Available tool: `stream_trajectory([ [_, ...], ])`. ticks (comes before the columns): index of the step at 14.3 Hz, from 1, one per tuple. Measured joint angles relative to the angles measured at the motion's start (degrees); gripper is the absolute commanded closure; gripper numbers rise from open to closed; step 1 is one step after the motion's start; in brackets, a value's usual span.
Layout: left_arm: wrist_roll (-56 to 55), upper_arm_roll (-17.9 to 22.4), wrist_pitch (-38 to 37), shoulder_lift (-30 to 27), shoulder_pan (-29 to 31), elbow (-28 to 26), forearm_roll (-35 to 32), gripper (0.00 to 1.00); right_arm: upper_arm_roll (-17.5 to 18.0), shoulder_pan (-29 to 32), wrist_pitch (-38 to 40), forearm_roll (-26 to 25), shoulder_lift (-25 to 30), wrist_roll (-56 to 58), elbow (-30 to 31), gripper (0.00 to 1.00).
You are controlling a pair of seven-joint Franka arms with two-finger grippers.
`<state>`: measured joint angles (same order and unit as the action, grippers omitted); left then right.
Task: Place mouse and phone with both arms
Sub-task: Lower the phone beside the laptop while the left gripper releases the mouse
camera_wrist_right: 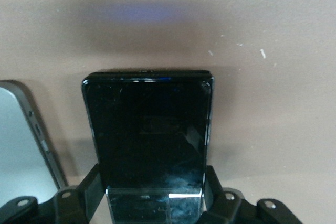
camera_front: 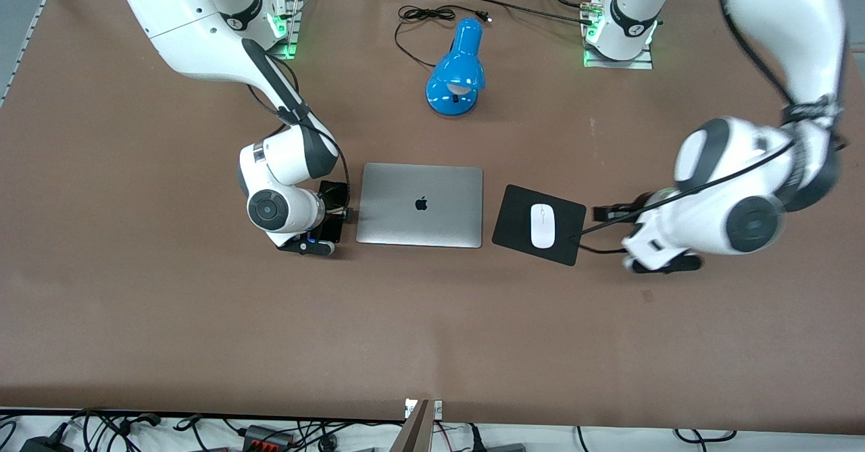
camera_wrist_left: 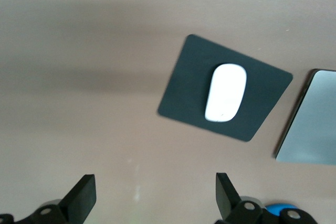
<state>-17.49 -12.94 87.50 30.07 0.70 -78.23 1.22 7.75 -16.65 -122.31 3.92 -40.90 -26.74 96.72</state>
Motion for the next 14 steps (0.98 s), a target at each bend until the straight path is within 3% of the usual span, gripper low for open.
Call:
stream_trajectory([
  [5,0.0,0.1,-16.8,-2.0,3.7,8.3,-0.6,0.00,0.0,-1.0,0.0,0.0,0.0,0.0,0.0,0.81],
  [7,0.0,0.0,-20.4,-2.1,3.5,12.8,-1.9,0.00,0.0,-1.0,0.0,0.0,-0.1,0.0,0.0,0.78],
  [8,0.0,-0.1,-20.6,-2.1,3.3,14.1,-2.1,0.00,0.0,-1.0,0.0,0.0,-0.1,0.0,0.0,0.58],
  [9,0.0,-0.2,-20.6,-2.1,3.1,14.6,-2.2,0.00,0.0,-1.1,0.0,0.0,-0.2,0.0,0.0,0.08],
  [10,0.0,-0.2,-20.6,-2.1,2.9,14.7,-2.3,0.00,0.0,-1.1,0.0,0.0,-0.2,0.0,0.0,0.00],
  [14,0.0,-0.3,-20.3,-2.1,3.0,14.8,-2.3,0.00,-0.4,-1.0,0.0,-0.1,0.6,0.1,-0.7,0.00],
])
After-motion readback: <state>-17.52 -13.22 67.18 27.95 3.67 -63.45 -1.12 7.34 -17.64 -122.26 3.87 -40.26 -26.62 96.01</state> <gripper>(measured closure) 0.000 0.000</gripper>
